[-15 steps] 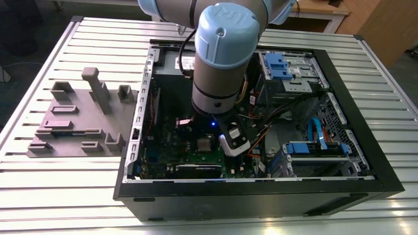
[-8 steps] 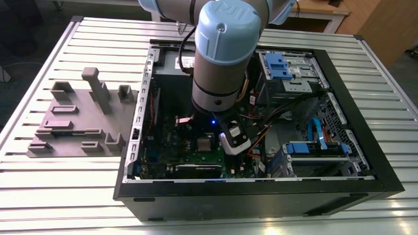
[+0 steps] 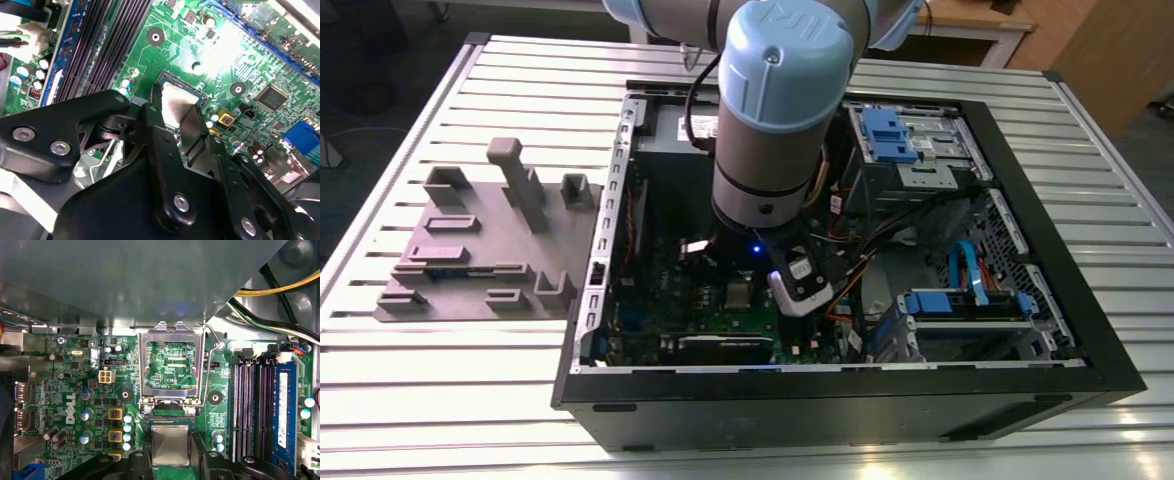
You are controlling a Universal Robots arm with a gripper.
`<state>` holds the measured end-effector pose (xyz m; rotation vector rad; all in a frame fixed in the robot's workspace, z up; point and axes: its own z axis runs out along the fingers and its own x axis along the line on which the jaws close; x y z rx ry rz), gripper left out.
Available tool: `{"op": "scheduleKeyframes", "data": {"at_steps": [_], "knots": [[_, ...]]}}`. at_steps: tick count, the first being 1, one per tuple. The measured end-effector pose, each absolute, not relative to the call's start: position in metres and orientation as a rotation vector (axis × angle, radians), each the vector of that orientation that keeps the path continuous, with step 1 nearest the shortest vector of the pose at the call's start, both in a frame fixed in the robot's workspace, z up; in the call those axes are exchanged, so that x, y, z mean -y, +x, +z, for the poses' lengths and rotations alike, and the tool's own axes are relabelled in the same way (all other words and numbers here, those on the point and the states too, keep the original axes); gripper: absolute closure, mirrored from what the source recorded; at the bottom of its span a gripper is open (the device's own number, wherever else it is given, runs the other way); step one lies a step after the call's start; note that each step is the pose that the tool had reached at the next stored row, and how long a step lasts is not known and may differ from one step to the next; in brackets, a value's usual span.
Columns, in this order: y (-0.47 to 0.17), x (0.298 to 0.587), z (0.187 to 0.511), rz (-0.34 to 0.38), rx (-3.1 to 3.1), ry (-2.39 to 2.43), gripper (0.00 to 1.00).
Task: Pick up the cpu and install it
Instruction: 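Place the cpu into insertion slot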
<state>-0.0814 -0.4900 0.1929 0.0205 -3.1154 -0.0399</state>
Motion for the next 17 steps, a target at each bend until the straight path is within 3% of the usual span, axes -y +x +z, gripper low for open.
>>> {"op": "scheduleKeyframes", "data": {"at_steps": [1,9,11,12,17], "knots": [[-0.0814,0.4901,0.1929,-0.04,3.115,0.021,0.6],[-0.0815,0.49,0.1929,-0.04,3.115,0.02,0.6],[-0.0815,0.49,0.1929,-0.04,3.115,0.02,0.59],[-0.0815,0.49,0.1929,-0.04,3.115,0.02,0.53],[-0.0815,0.49,0.1929,-0.04,3.116,0.02,0.53]]}}
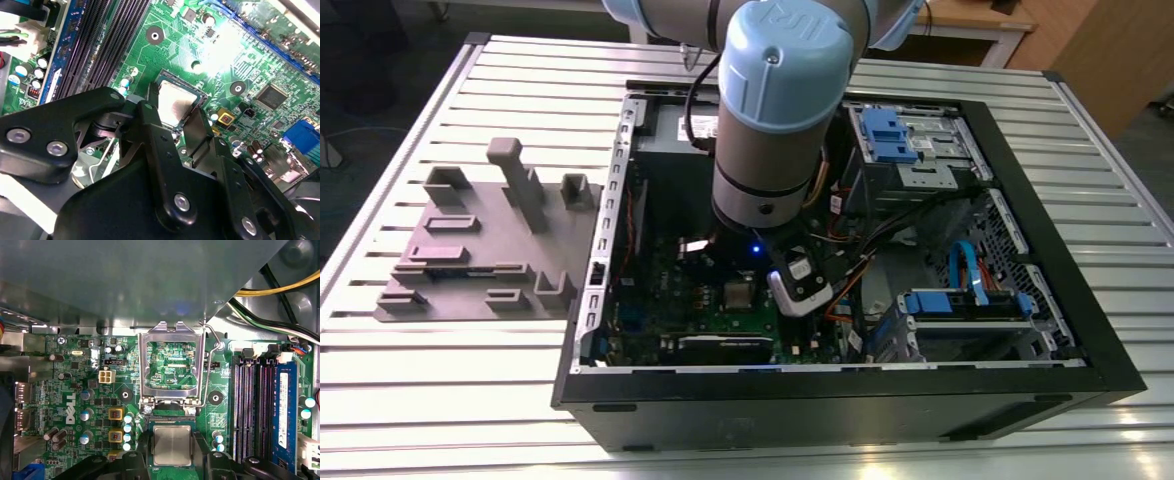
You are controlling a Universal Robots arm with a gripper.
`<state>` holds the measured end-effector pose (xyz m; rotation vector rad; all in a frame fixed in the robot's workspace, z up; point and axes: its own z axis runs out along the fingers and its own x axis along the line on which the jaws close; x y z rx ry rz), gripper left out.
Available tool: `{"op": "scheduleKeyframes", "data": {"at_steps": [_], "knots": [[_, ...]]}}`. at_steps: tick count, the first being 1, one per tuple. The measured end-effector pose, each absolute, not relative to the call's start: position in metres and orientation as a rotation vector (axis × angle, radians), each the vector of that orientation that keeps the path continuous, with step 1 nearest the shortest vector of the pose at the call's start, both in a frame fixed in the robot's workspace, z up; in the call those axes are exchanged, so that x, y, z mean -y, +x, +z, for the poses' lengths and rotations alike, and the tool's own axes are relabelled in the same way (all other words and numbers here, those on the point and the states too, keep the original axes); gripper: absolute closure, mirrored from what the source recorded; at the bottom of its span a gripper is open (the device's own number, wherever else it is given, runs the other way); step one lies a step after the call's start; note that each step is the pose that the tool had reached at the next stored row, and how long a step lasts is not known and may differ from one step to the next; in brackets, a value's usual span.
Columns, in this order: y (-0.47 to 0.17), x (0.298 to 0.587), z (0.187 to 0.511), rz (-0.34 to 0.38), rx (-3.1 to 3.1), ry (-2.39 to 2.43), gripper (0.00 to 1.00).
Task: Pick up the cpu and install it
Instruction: 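Place the cpu into insertion slot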
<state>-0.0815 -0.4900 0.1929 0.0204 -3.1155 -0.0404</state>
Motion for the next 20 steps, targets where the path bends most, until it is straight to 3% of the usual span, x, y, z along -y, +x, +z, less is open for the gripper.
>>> {"op": "scheduleKeyframes", "data": {"at_steps": [10,11,20], "knots": [[-0.0825,0.4901,0.1929,-0.04,3.115,0.02,0.52],[-0.0825,0.49,0.1929,-0.04,3.115,0.02,0.45],[-0.0813,0.49,0.1947,-0.041,3.115,0.02,0.45]]}}
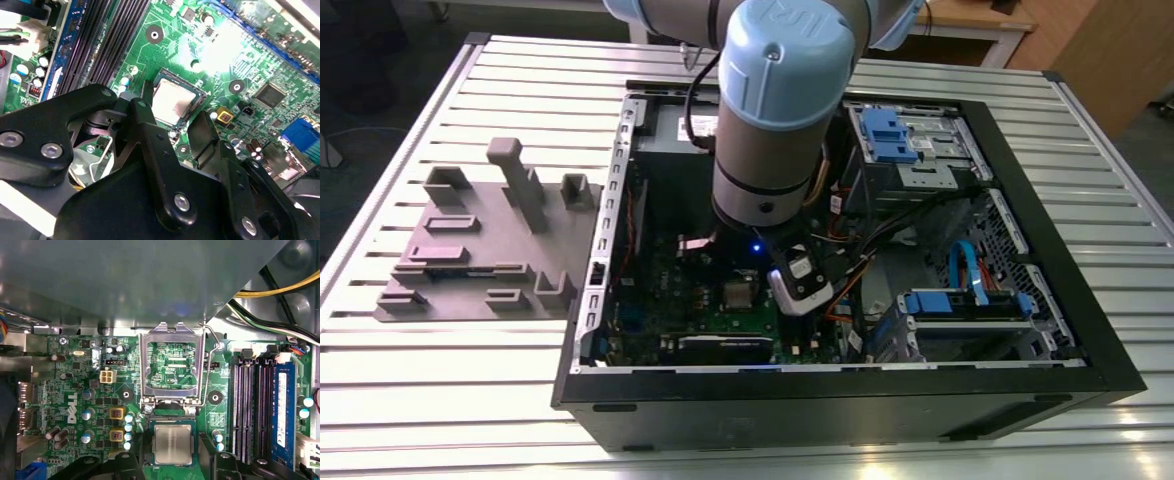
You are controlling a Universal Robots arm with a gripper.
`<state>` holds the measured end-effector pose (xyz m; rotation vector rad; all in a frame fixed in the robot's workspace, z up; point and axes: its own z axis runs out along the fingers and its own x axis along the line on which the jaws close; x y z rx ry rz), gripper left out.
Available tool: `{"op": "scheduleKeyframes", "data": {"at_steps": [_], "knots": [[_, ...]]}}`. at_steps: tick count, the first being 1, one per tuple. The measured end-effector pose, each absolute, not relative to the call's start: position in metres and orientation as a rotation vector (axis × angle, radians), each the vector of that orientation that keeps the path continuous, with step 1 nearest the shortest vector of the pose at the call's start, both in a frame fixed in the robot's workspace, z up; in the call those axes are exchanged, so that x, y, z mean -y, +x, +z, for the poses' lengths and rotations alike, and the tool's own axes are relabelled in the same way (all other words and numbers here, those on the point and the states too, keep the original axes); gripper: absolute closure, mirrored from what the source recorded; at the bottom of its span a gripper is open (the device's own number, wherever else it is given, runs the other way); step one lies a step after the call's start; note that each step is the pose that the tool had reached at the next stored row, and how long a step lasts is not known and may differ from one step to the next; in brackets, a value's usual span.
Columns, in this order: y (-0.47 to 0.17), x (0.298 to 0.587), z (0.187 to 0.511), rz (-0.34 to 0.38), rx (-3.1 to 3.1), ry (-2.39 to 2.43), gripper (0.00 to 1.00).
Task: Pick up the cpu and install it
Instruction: 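Place the cpu into insertion slot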
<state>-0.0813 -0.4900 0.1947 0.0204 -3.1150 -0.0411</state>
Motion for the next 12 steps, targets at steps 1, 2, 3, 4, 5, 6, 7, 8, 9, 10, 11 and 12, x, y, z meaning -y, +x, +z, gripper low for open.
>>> {"op": "scheduleKeyframes", "data": {"at_steps": [1,2,3,4,5,6,7,8,9,10,11,12], "knots": [[-0.0809,0.49,0.194,-0.041,3.115,0.02,0.45],[-0.0807,0.49,0.193,-0.042,3.115,0.02,0.45],[-0.0806,0.49,0.1921,-0.042,3.115,0.02,0.45],[-0.0806,0.4901,0.1911,-0.043,3.115,0.02,0.45],[-0.0806,0.49,0.1902,-0.044,3.115,0.02,0.45],[-0.0805,0.49,0.189,-0.047,3.115,0.02,0.45],[-0.0806,0.4901,0.189,-0.046,3.115,0.02,0.53],[-0.0806,0.4901,0.189,-0.047,3.115,0.021,0.53],[-0.0807,0.4901,0.1889,-0.047,3.115,0.021,0.55],[-0.0807,0.4901,0.189,-0.047,3.115,0.021,0.55],[-0.0808,0.4901,0.1889,-0.047,3.115,0.02,0.55],[-0.0808,0.4901,0.1891,-0.047,3.115,0.021,0.55]]}}
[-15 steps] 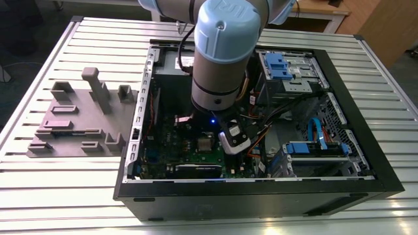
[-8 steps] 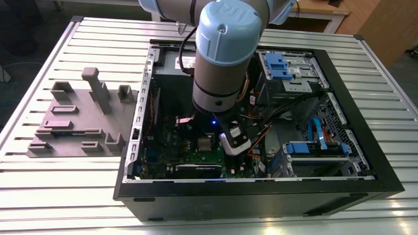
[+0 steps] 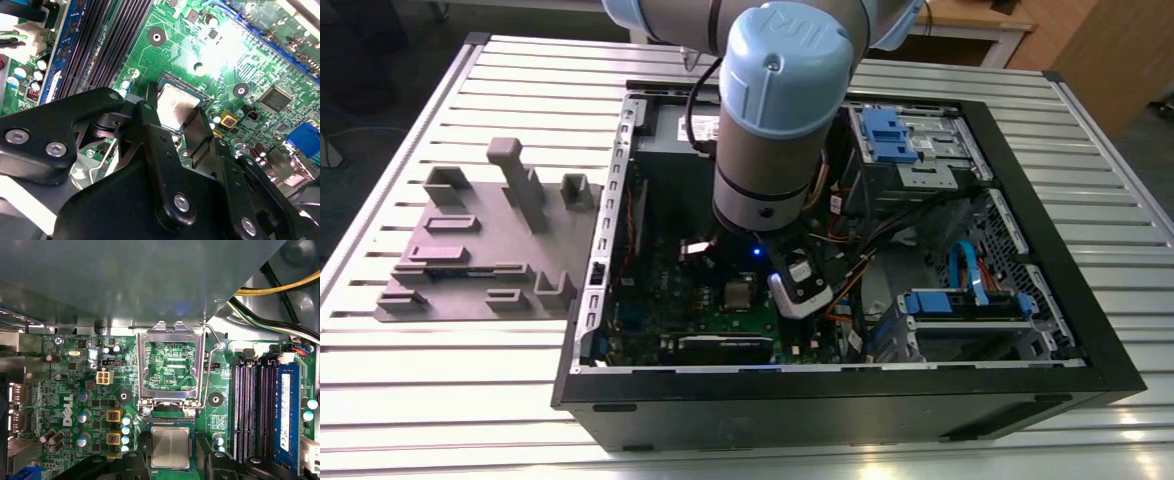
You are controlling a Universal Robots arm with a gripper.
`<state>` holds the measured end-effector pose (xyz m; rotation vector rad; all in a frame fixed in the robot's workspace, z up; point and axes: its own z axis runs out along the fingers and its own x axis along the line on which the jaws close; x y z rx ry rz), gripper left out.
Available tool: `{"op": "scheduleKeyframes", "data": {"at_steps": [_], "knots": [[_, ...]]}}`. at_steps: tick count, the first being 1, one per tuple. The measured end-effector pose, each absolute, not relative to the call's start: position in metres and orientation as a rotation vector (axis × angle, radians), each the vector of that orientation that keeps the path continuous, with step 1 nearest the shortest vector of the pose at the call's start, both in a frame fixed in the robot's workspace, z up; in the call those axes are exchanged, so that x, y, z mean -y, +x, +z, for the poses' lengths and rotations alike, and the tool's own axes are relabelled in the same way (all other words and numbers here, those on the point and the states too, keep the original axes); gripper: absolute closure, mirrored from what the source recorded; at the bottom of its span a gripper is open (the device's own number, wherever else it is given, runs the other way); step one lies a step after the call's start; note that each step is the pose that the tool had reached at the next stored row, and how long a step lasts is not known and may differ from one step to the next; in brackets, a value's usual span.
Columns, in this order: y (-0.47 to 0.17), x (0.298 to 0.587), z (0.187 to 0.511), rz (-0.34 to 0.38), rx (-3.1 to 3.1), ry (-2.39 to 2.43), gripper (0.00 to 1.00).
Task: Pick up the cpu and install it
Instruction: 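Place the cpu into insertion slot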
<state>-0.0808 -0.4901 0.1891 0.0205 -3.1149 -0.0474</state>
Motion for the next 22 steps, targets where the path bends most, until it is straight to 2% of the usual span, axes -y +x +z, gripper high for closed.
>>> {"op": "scheduleKeyframes", "data": {"at_steps": [20,21,22], "knots": [[-0.0809,0.4901,0.1905,-0.047,3.115,0.02,0.55],[-0.0809,0.4901,0.1905,-0.047,3.115,0.021,0.54],[-0.0809,0.4901,0.1905,-0.047,3.115,0.02,0.48]]}}
